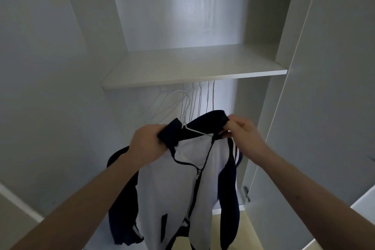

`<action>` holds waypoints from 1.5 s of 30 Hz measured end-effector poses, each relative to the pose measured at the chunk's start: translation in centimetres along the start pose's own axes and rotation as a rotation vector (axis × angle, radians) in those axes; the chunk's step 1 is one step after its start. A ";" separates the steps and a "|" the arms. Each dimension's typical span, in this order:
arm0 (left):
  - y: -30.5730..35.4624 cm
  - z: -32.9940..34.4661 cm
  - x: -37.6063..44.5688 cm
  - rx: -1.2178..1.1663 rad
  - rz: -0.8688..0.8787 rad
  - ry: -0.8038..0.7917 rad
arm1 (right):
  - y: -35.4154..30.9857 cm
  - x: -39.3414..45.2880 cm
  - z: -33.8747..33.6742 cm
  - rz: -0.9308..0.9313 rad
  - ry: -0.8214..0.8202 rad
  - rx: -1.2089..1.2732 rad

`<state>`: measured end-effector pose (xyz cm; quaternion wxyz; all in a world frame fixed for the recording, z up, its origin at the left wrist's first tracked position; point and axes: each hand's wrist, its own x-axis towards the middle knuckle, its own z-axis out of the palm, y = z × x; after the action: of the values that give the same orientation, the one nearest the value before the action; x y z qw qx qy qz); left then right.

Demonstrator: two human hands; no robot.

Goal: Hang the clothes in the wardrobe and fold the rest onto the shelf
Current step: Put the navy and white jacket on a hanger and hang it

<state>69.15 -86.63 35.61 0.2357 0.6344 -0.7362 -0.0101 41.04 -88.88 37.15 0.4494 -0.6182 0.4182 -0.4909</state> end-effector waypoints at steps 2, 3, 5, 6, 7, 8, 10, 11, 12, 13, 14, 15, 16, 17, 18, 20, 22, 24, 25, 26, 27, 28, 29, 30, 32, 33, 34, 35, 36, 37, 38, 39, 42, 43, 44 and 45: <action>0.7 0.4 0.0 -0.109 -0.026 0.020 | -0.4 -0.2 1.7 -0.085 -0.098 -0.112; 1.0 0.5 0.1 -0.146 -0.052 0.026 | -0.4 -0.5 2.5 -0.120 -0.168 -0.160; 1.6 0.6 0.5 -0.204 -0.083 0.036 | 0.0 -1.1 4.2 -0.171 -0.336 -0.277; 1.9 0.6 0.6 -0.247 -0.090 0.030 | 0.4 -1.3 4.8 -0.190 -0.407 -0.353; 2.3 0.6 0.6 -0.287 -0.094 0.012 | 0.9 -1.3 5.2 -0.206 -0.461 -0.424; 2.6 0.6 0.6 -0.311 -0.082 -0.012 | 1.2 -1.2 5.4 -0.222 -0.500 -0.481; 2.7 0.8 0.4 -0.330 -0.073 -0.022 | 1.5 -0.9 4.9 -0.253 -0.557 -0.548; 2.6 0.9 0.4 -0.355 -0.101 -0.010 | 1.5 -0.8 4.4 -0.272 -0.577 -0.571; 2.3 1.0 0.3 -0.386 -0.132 0.014 | 1.4 -0.8 3.8 -0.283 -0.586 -0.575; 2.0 1.0 0.4 -0.412 -0.147 0.040 | 1.3 -0.9 3.0 -0.285 -0.571 -0.553; 1.7 1.0 0.4 -0.430 -0.147 0.058 | 1.1 -0.9 2.2 -0.289 -0.521 -0.517; 1.4 0.9 0.5 -0.451 -0.142 0.063 | 1.0 -0.8 1.3 -0.298 -0.432 -0.489; 1.1 0.9 0.7 -0.474 -0.135 0.064 | 1.2 -0.5 0.3 -0.308 -0.321 -0.486; 0.9 0.8 0.8 -0.490 -0.126 0.068 | 1.4 -0.1 -0.7 -0.315 -0.210 -0.516; 0.7 0.7 1.1 -0.492 -0.116 0.077 | 1.8 0.2 -1.6 -0.310 -0.125 -0.581; 0.6 0.7 1.6 -0.485 -0.105 0.091 | 2.4 0.6 -2.9 -0.218 -0.092 -0.712; 0.7 0.7 2.0 -0.504 -0.097 0.092 | 3.2 0.7 -3.8 -0.105 -0.159 -0.742; 0.7 0.8 2.3 -0.527 -0.099 0.084 | 3.8 0.6 -4.0 -0.095 -0.191 -0.763; 0.7 0.9 2.4 -0.533 -0.095 0.079 | 3.9 0.6 -4.0 -0.103 -0.188 -0.775; 0.8 1.0 2.5 -0.539 -0.090 0.073 | 3.8 0.7 -3.9 -0.110 -0.183 -0.771; 0.9 1.1 2.6 -0.550 -0.085 0.065 | 3.6 0.7 -3.7 -0.117 -0.185 -0.755; 1.1 1.2 2.7 -0.563 -0.080 0.054 | 3.3 0.8 -3.5 -0.122 -0.200 -0.743; 1.4 1.3 2.9 -0.571 -0.078 0.038 | 3.0 0.8 -3.1 -0.129 -0.221 -0.734; 1.7 1.4 3.1 -0.577 -0.072 0.019 | 2.7 0.8 -2.7 -0.134 -0.240 -0.727; 2.3 1.6 3.3 -0.589 -0.051 -0.028 | 2.3 1.0 -1.8 -0.137 -0.267 -0.711; 2.6 1.8 3.3 -0.597 -0.033 -0.054 | 2.1 1.1 -1.5 -0.135 -0.279 -0.709; 2.8 2.2 3.3 -0.606 -0.019 -0.084 | 2.1 1.1 -1.2 -0.130 -0.292 -0.705; 2.9 2.6 3.4 -0.612 -0.013 -0.118 | 2.1 1.2 -1.0 -0.124 -0.302 -0.693; 3.0 2.9 3.4 -0.615 -0.010 -0.151 | 2.2 1.2 -0.8 -0.113 -0.310 -0.682; 3.2 3.2 3.4 -0.621 -0.009 -0.178 | 2.4 1.2 -0.7 -0.101 -0.315 -0.673; 3.4 3.4 3.4 -0.635 -0.009 -0.198 | 2.6 1.1 -0.6 -0.085 -0.313 -0.664; 3.3 3.5 3.4 -0.641 -0.012 -0.212 | 2.9 1.0 -0.5 -0.068 -0.304 -0.653; 3.5 3.8 3.8 -0.562 -0.018 -0.189 | 3.7 0.7 -0.5 -0.015 -0.237 -0.598; 3.7 3.8 3.9 -0.530 -0.025 -0.139 | 3.9 0.5 -0.5 0.012 -0.211 -0.570; 4.0 3.8 4.0 -0.503 -0.037 -0.080 | 4.1 0.4 -0.6 0.042 -0.186 -0.541; 4.4 3.9 4.0 -0.484 -0.050 -0.020 | 4.3 0.3 -0.8 0.068 -0.161 -0.511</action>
<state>63.37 -90.66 34.90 0.3732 0.5773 -0.6987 -0.1982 40.00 -90.38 33.20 0.3269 -0.7343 0.5119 -0.3032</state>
